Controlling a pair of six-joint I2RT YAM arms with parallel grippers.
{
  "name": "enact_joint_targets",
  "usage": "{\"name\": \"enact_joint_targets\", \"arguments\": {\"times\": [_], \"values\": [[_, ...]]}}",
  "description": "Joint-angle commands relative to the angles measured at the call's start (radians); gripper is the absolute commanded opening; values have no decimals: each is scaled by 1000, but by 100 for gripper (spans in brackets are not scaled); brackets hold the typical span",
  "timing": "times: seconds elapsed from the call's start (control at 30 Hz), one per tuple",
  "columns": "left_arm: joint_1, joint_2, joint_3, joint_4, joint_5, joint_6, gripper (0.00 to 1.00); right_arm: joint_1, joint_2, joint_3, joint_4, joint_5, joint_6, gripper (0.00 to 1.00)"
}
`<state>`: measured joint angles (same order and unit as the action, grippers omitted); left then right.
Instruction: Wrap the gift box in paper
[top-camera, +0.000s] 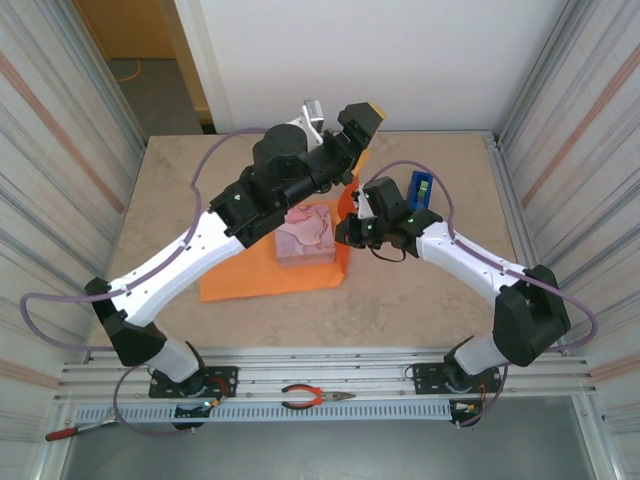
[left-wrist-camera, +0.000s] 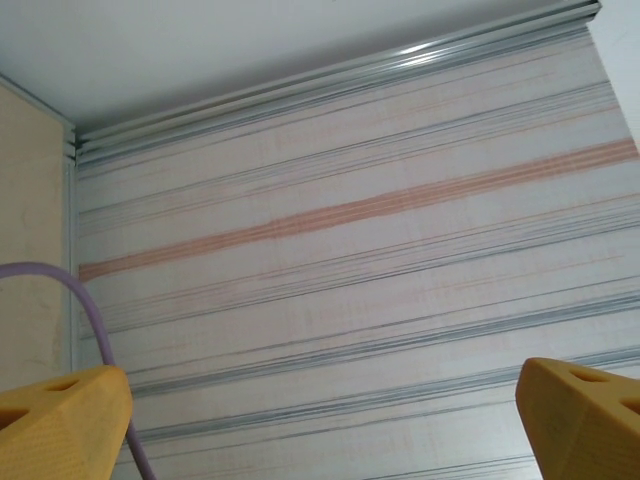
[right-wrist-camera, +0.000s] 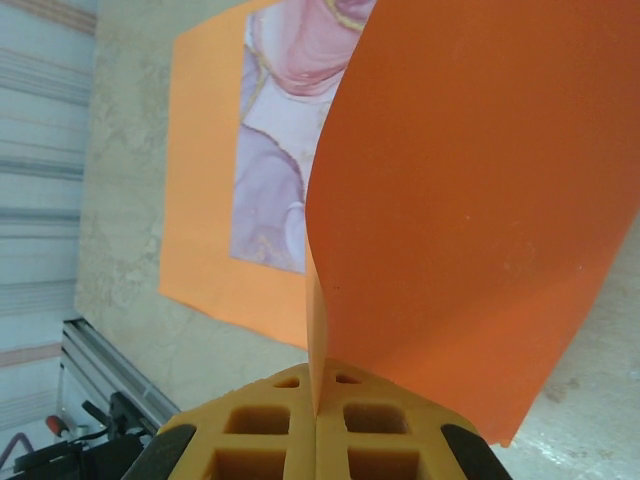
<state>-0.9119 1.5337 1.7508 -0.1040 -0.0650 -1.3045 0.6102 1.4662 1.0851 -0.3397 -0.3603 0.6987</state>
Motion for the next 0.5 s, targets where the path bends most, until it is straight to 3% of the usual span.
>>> {"name": "enact_joint_targets", "arguments": {"times": [0.0,0.23,0.33,0.47], "values": [[55,-90,-24,-80,-56,82,99,23,9,47,-3,-13,-3,0],[322,-309,-406,-164,-20,77,99,69,19,68,19,9,-20,0],[424,-356,-541,-185,7,132,99,87,41,84,30,5,-22,0],[517,-354,-643,-196,100,301,99,119,62,103,34,10,-42,0]]}}
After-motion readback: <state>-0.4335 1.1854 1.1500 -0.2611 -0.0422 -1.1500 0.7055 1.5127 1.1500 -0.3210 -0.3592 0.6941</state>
